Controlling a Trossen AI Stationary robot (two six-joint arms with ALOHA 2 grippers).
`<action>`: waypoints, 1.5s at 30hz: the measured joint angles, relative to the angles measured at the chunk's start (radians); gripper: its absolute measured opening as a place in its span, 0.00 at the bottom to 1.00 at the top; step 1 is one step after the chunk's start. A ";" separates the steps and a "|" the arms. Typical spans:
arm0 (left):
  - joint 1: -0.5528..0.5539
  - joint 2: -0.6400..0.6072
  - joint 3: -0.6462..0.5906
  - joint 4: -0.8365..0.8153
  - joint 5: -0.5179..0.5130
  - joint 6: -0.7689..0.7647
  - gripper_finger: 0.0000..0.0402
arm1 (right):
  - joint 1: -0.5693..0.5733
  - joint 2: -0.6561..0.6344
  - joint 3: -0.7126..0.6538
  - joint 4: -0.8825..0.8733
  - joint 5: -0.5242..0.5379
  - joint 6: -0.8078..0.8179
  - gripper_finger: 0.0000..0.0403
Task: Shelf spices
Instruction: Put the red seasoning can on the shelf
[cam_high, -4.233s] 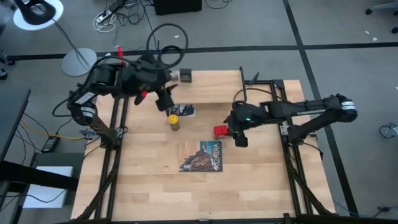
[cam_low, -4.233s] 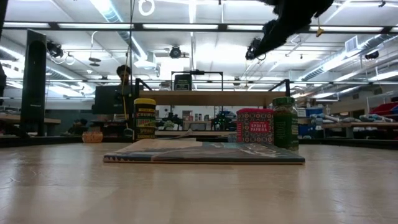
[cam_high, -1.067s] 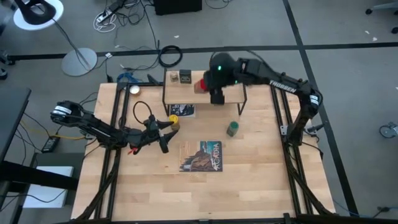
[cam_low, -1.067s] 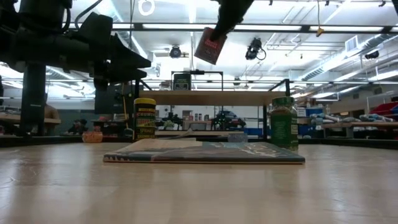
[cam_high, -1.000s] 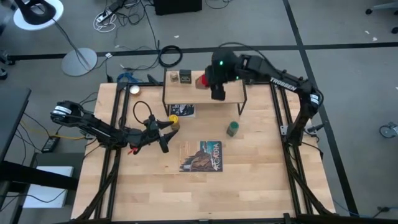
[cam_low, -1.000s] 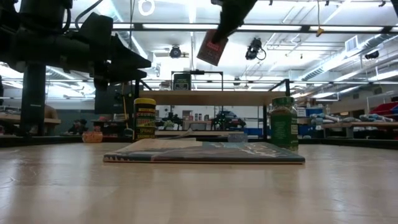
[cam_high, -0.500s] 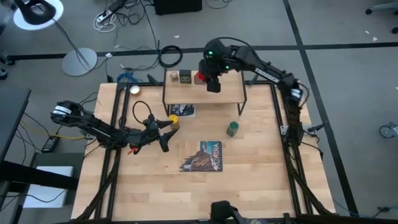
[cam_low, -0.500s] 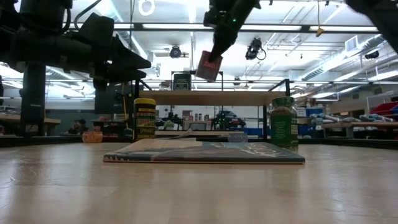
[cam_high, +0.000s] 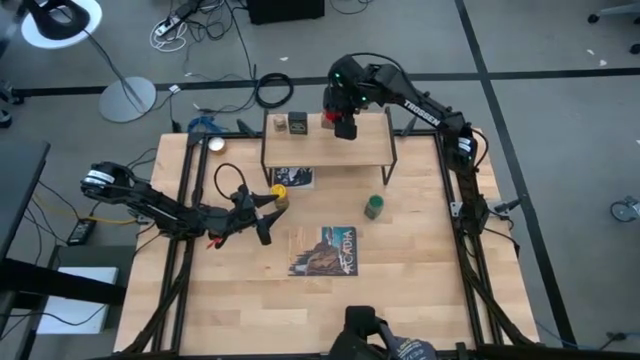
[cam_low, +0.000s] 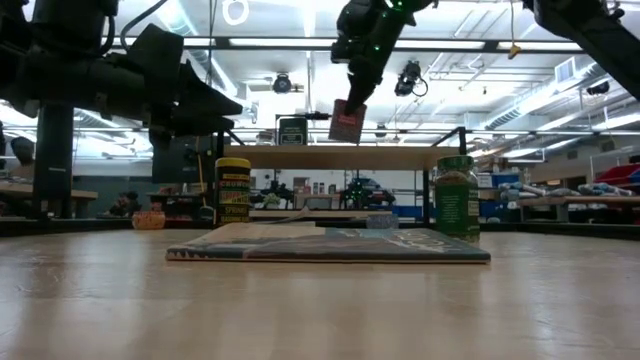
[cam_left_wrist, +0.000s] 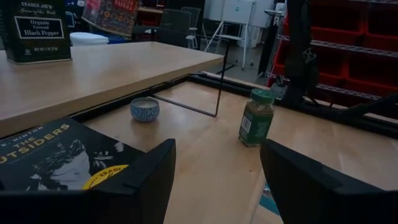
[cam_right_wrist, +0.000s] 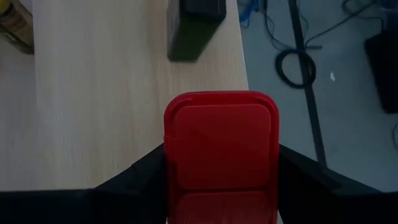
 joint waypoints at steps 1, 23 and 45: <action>0.000 0.000 0.000 -0.005 0.000 0.000 0.59 | -0.003 0.000 0.000 -0.007 -0.001 0.001 0.55; 0.000 0.000 0.000 -0.024 0.014 -0.047 0.59 | 0.026 0.051 -0.002 -0.004 -0.061 0.058 0.57; 0.000 0.000 0.000 -0.028 0.030 -0.048 0.59 | 0.098 0.047 0.001 0.055 0.010 0.002 0.65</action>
